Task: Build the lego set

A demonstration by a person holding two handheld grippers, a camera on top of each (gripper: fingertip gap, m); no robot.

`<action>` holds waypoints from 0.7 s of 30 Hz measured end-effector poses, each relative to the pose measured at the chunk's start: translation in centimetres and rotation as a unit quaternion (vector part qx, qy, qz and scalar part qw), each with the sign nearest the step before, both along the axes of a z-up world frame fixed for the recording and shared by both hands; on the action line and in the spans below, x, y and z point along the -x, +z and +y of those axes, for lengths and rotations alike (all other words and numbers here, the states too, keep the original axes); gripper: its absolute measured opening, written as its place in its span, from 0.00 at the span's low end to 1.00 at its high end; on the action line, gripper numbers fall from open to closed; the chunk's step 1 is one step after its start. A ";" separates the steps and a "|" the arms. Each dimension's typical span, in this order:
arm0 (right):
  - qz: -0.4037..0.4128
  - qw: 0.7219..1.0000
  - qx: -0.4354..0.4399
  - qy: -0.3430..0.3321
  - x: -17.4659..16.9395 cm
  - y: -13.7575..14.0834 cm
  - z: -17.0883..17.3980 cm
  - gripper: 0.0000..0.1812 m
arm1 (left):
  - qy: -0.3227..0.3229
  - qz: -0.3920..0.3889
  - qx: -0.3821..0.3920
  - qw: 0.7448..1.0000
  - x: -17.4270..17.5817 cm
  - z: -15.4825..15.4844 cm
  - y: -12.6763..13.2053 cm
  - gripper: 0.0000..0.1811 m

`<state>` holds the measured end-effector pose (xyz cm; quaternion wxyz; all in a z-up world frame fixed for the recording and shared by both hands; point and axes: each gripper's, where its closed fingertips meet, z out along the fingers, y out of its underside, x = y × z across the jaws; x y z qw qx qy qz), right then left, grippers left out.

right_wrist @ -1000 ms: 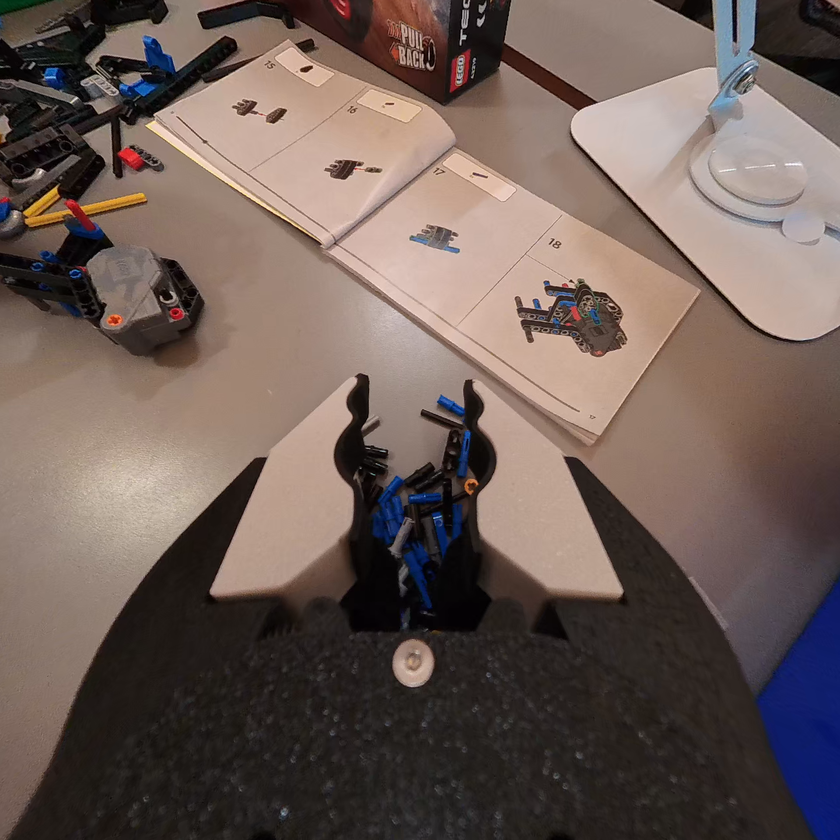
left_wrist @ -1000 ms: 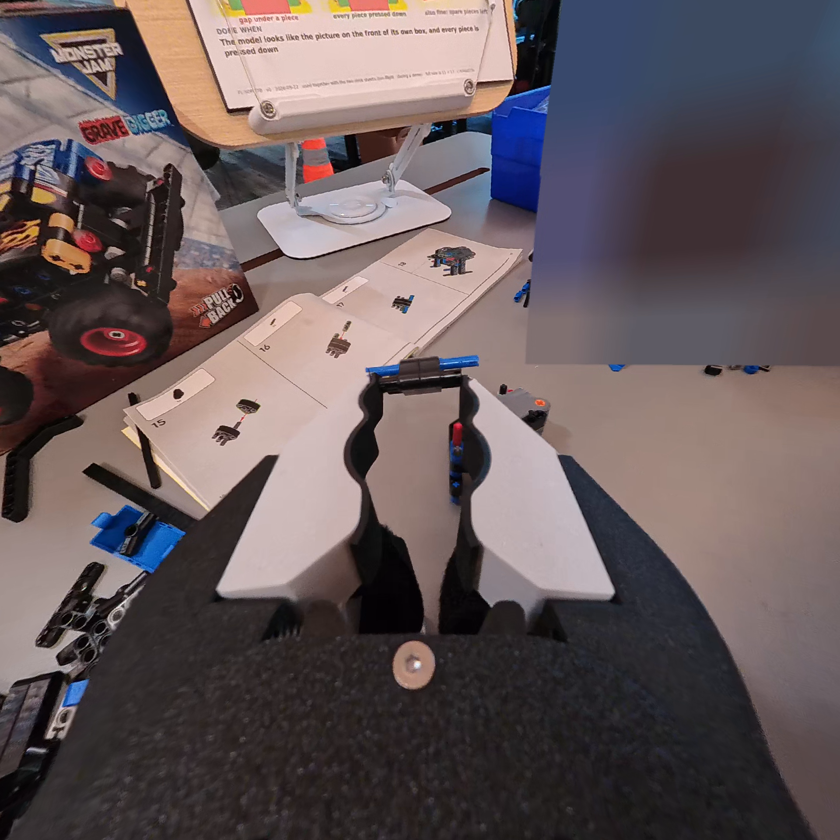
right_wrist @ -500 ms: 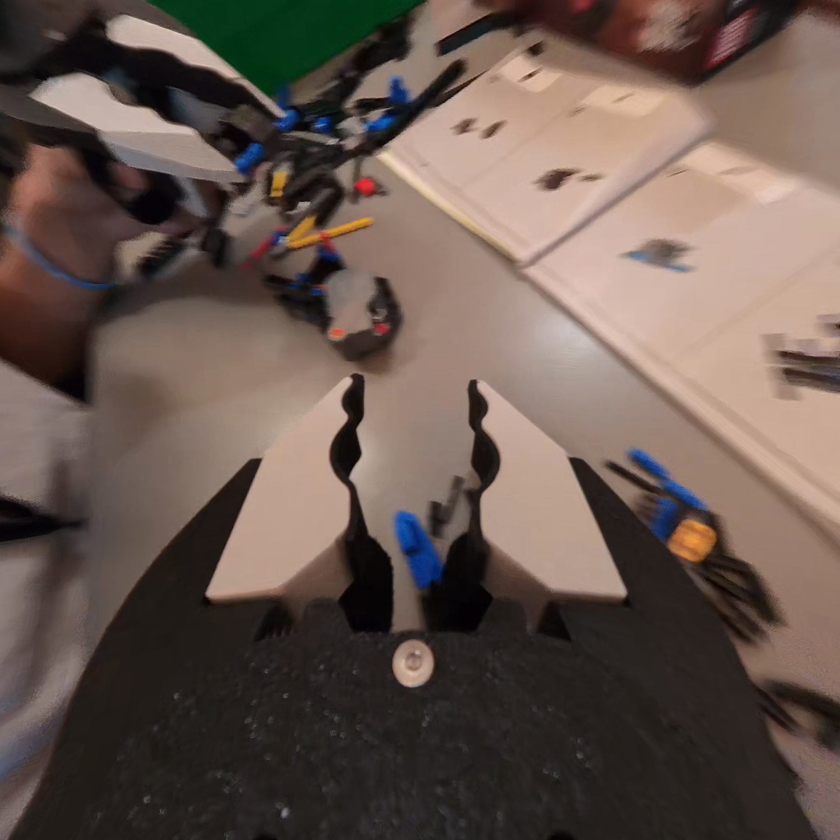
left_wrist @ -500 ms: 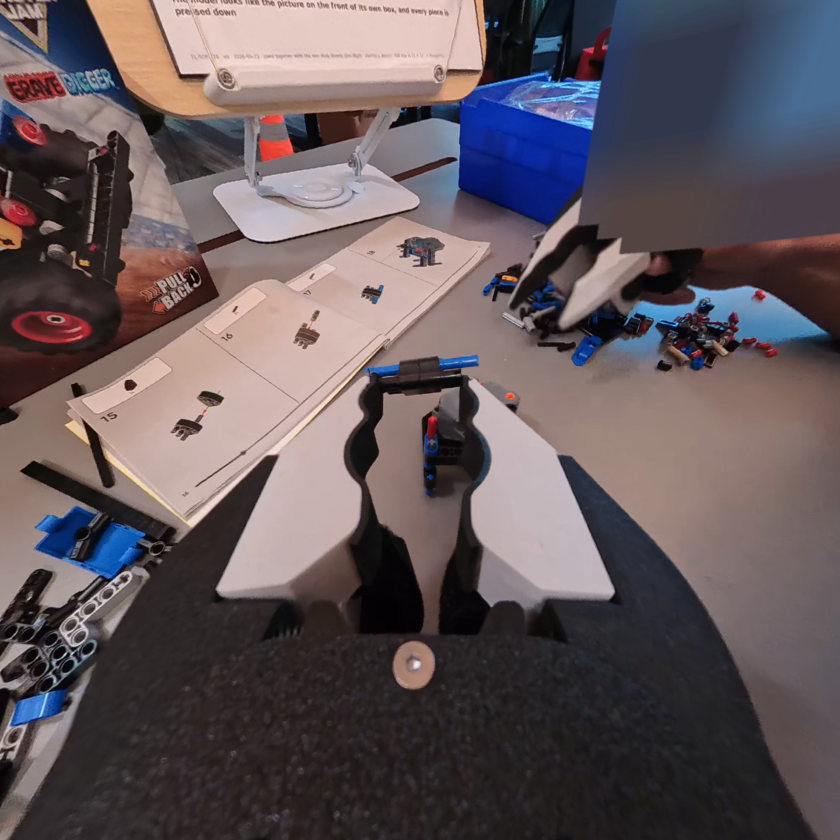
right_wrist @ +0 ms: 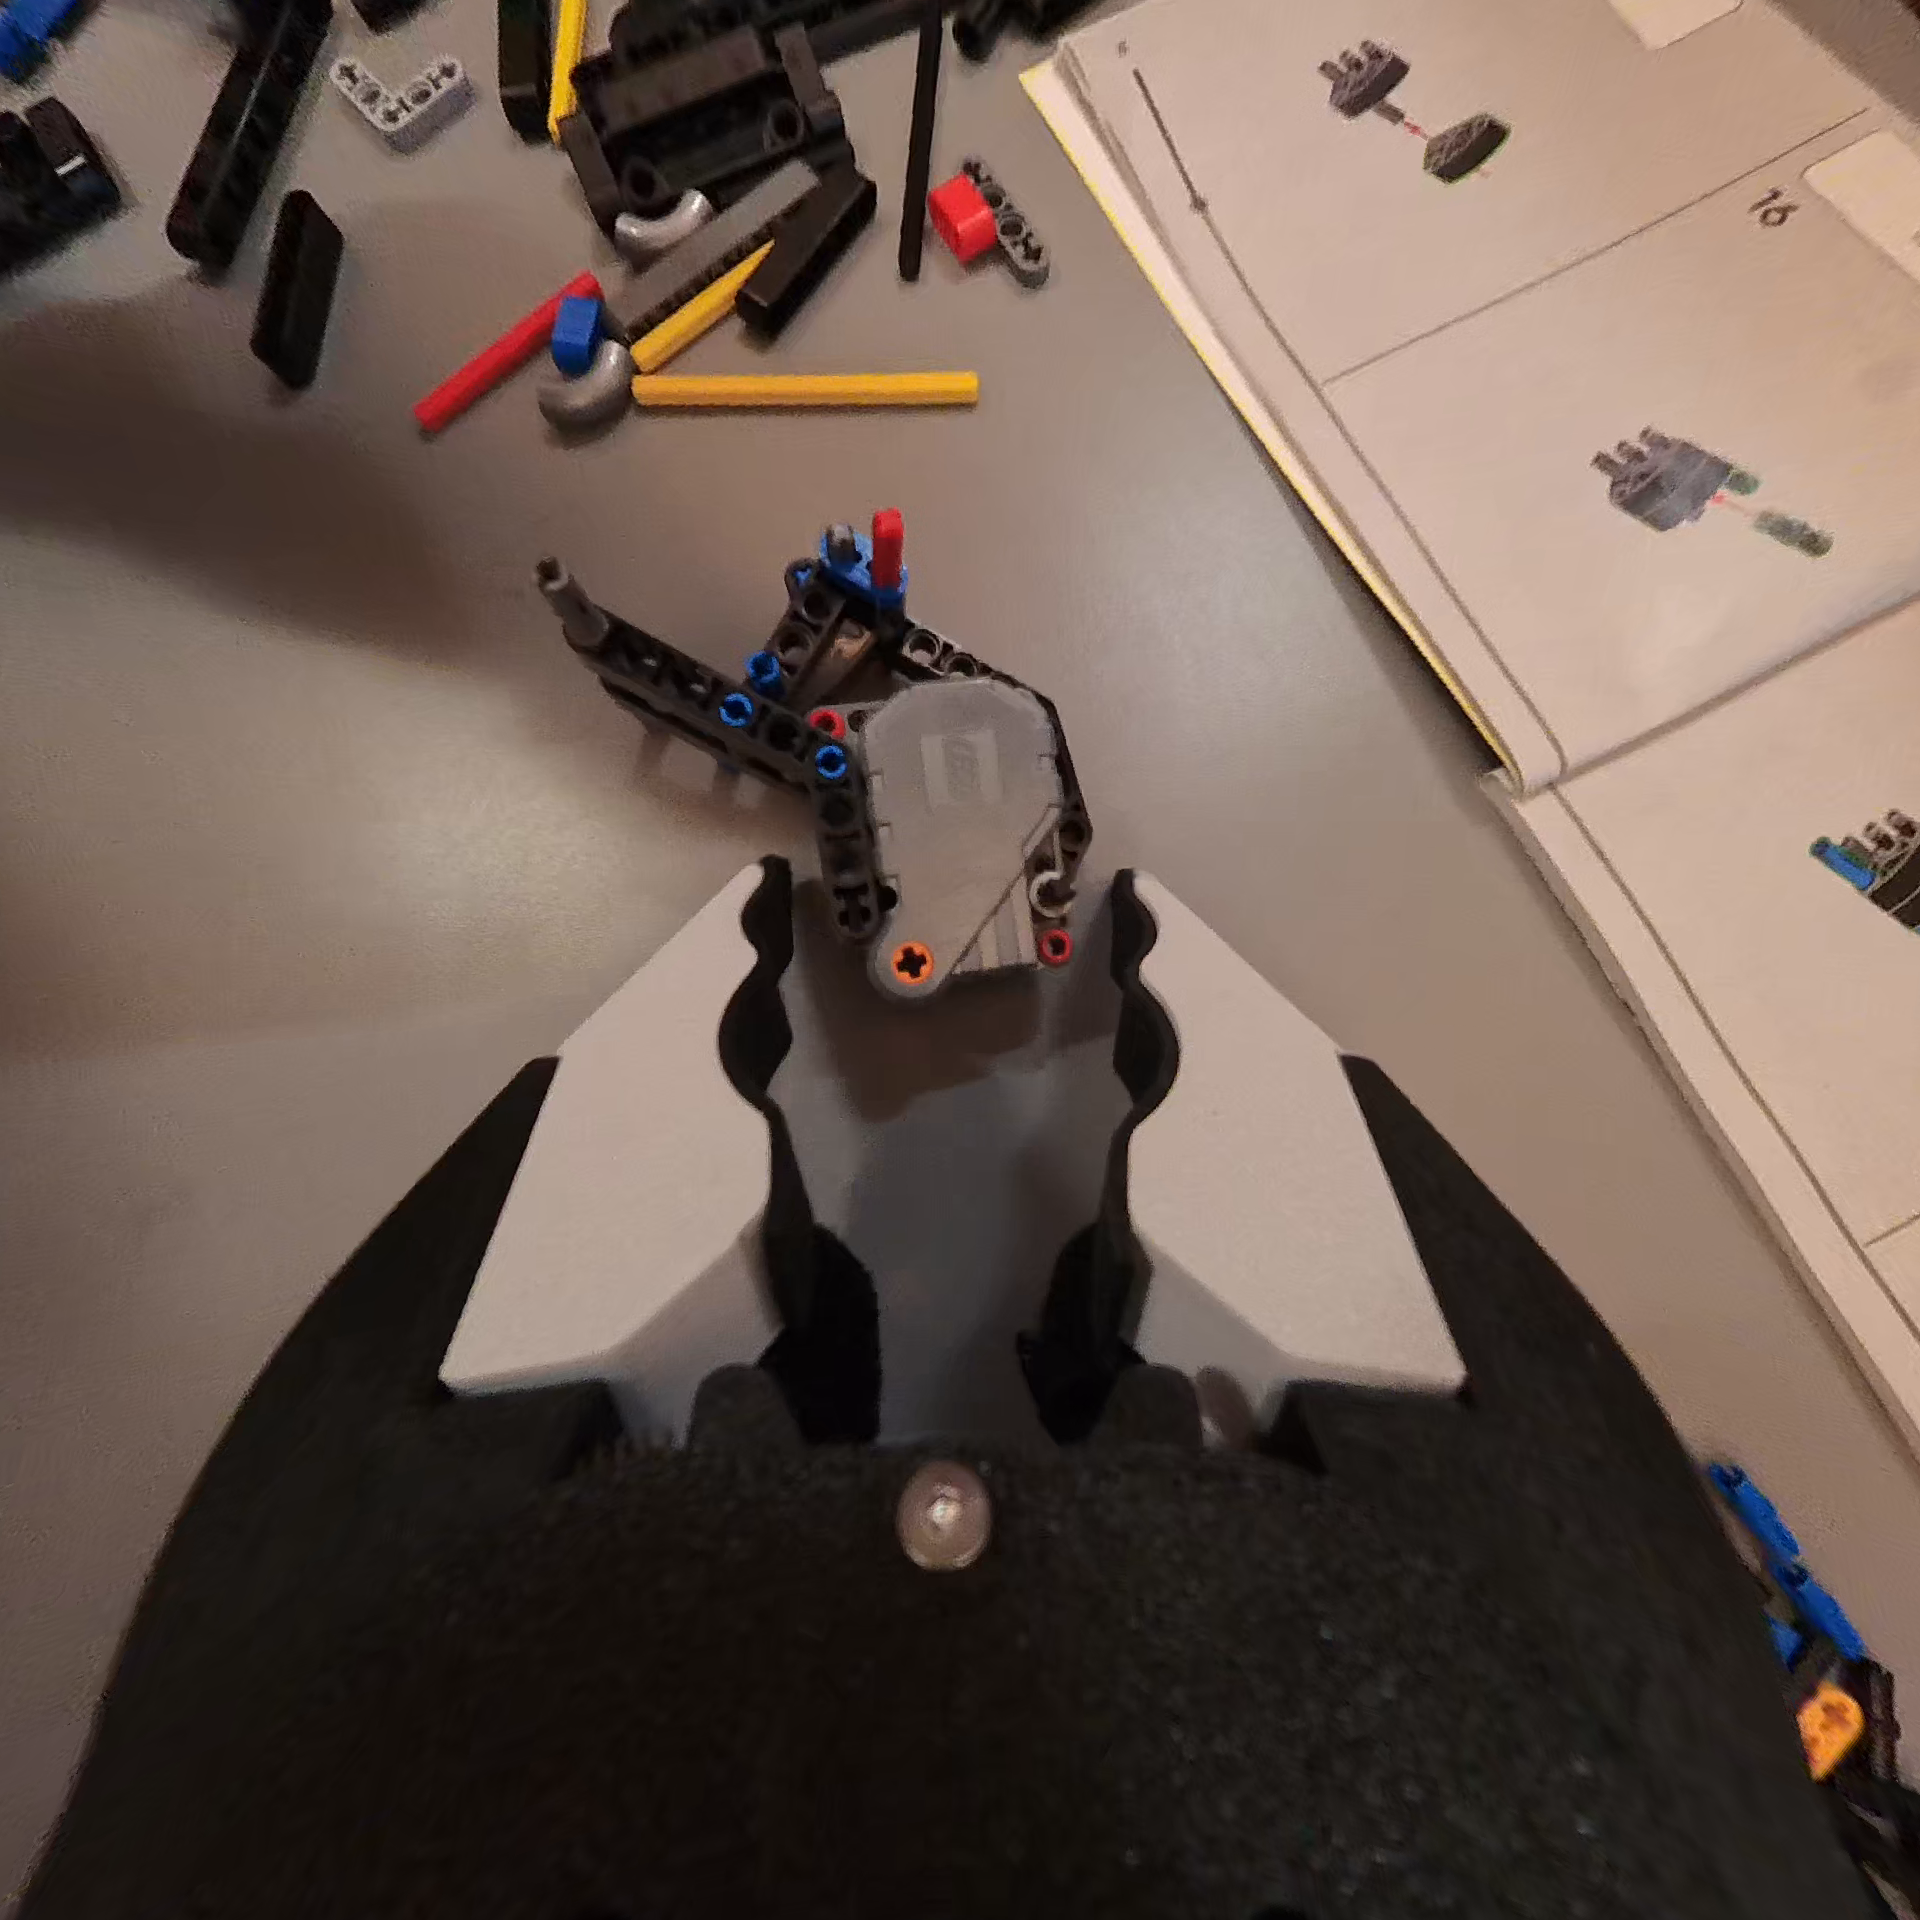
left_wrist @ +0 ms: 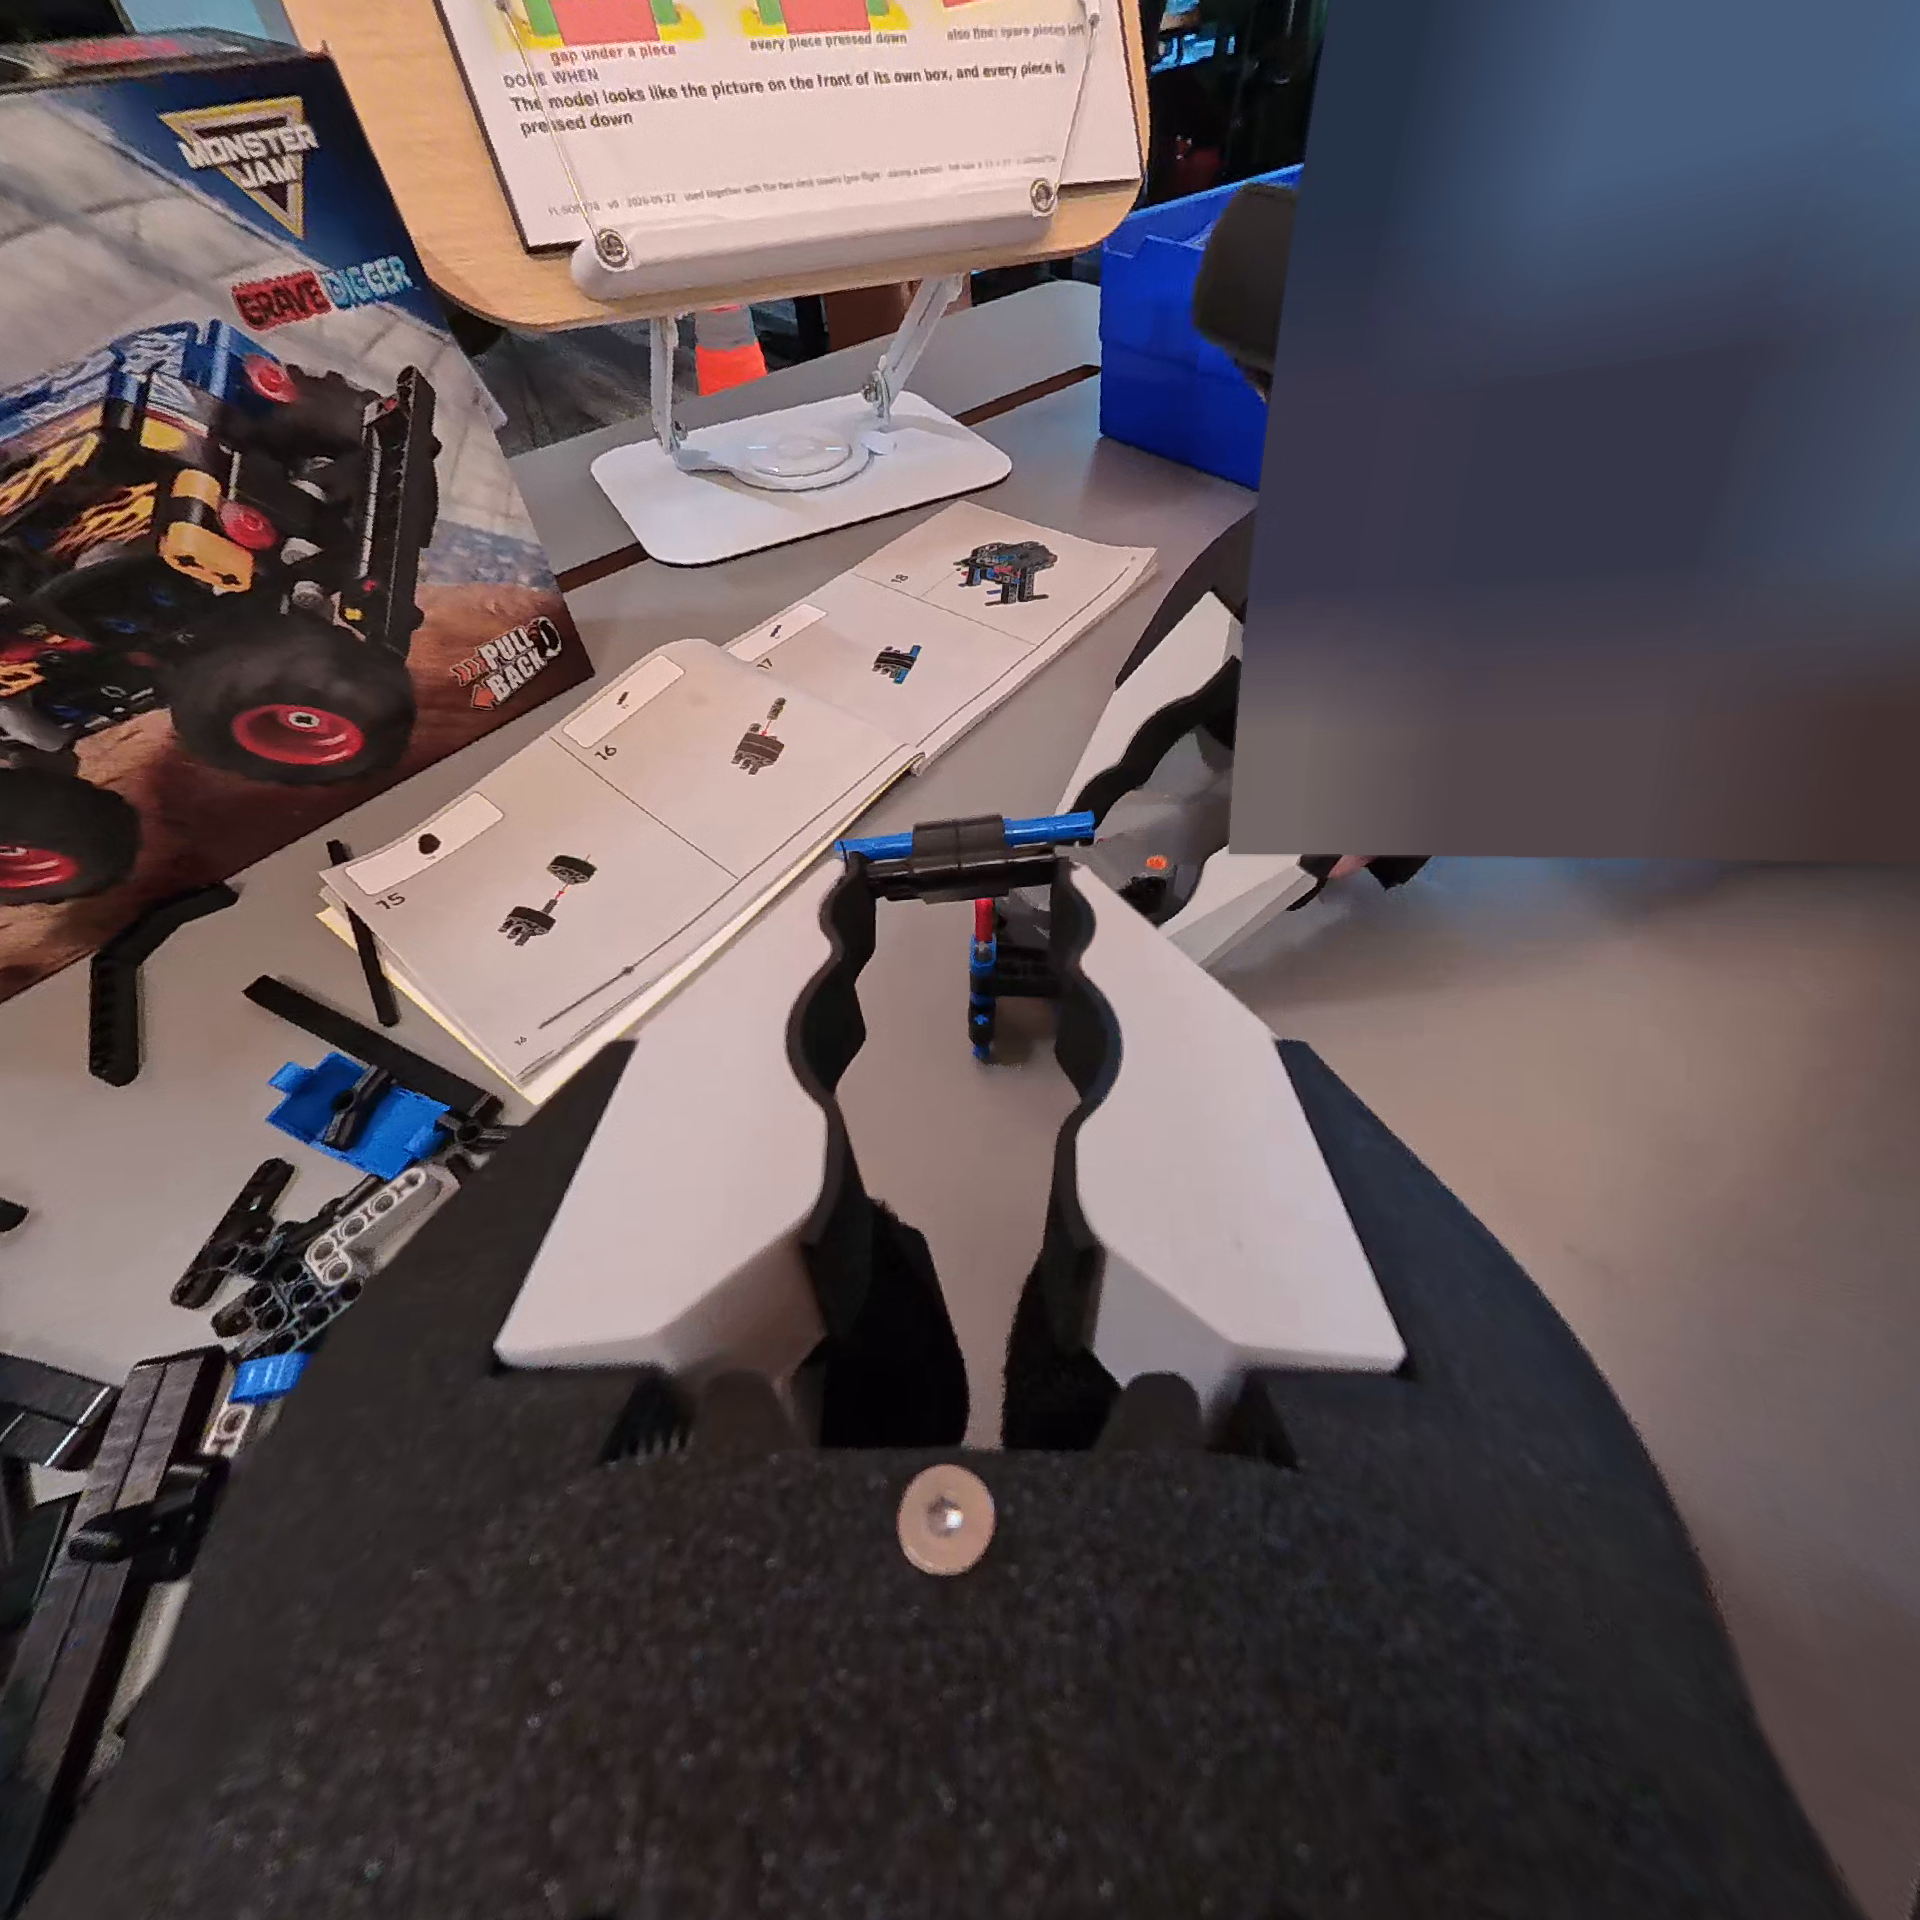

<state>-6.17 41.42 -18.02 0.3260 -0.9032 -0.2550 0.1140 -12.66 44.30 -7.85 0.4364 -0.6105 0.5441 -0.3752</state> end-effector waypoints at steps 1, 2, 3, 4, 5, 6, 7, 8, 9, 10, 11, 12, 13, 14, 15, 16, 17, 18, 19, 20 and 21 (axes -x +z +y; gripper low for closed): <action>-0.005 1.000 -0.001 -0.001 0.0 -0.1 0.1 0.33 | 0.000 -0.002 0.003 1.000 0.1 0.0 0.0 0.17; -0.011 1.000 -0.004 -0.001 0.0 -0.1 0.2 0.33 | -0.002 -0.002 0.007 1.000 0.2 -0.1 0.0 0.17; -0.019 1.000 -0.009 0.001 0.0 -0.2 0.3 0.32 | -0.004 -0.002 0.010 1.000 0.3 -0.1 0.0 0.17; -0.028 0.999 -0.016 0.004 -0.1 -0.2 0.4 0.28 | -0.004 -0.001 0.012 1.000 0.4 -0.1 0.0 0.17; -0.031 0.999 -0.020 0.009 0.0 -0.1 0.3 0.28 | -0.003 -0.001 0.012 1.000 0.4 0.0 -0.1 0.17; -0.036 0.999 -0.025 0.014 0.0 -0.1 0.3 0.27 | -0.001 -0.001 0.011 1.000 0.5 0.0 -0.1 0.17; -0.040 0.999 -0.030 0.018 0.0 0.0 0.3 0.26 | 0.000 0.000 0.010 1.000 0.5 0.0 -0.1 0.17; -0.043 0.998 -0.035 0.021 0.0 0.0 0.3 0.26 | 0.000 0.000 0.010 1.000 0.6 -0.1 0.0 0.17; -0.048 0.998 -0.042 0.022 0.0 0.1 0.4 0.26 | 0.000 -0.002 0.011 1.000 0.6 -0.1 0.0 0.17; -0.058 0.997 -0.053 0.025 -0.2 0.2 0.4 0.25 | -0.001 -0.002 0.013 1.000 0.5 -0.3 0.1 0.17; -0.075 0.994 -0.068 0.030 -0.3 0.4 0.5 0.25 | -0.004 -0.002 0.015 1.000 0.5 -0.4 0.1 0.17; -0.094 0.991 -0.087 0.036 -0.4 0.7 0.5 0.25 | -0.006 -0.001 0.018 1.000 0.5 -0.6 0.1 0.17; -0.116 0.986 -0.110 0.040 -0.6 1.1 0.6 0.25 | -0.008 -0.001 0.020 1.000 0.4 -0.7 0.2 0.17; -0.140 0.980 -0.134 0.042 -0.8 1.6 0.8 0.25 | -0.011 -0.002 0.022 1.000 0.4 -0.8 0.3 0.17; -0.163 0.973 -0.158 0.046 -1.0 2.1 0.9 0.26 | -0.016 -0.004 0.026 1.000 0.3 -1.0 0.4 0.17; -0.183 0.965 -0.180 0.053 -1.1 2.6 0.9 0.25 | -0.021 -0.007 0.032 0.999 0.2 -1.2 0.6 0.17; -0.203 0.956 -0.204 0.056 -1.2 3.2 0.9 0.25 | -0.026 -0.012 0.040 0.999 0.1 -1.3 0.9 0.17; -0.225 0.945 -0.228 0.061 -1.2 3.7 0.9 0.25 | -0.032 -0.018 0.049 0.998 -0.1 -1.4 1.2 0.17; -0.246 0.934 -0.252 0.066 -1.2 4.3 0.9 0.25 | -0.038 -0.024 0.060 0.997 -0.2 -1.5 1.6 0.17; -0.263 0.924 -0.270 0.071 -1.1 4.8 0.8 0.25 | -0.046 -0.030 0.071 0.996 -0.4 -1.7 2.0 0.17; -0.275 0.913 -0.291 0.076 -1.0 5.3 0.7 0.25 | -0.056 -0.032 0.083 0.994 -0.5 -1.8 2.3 0.17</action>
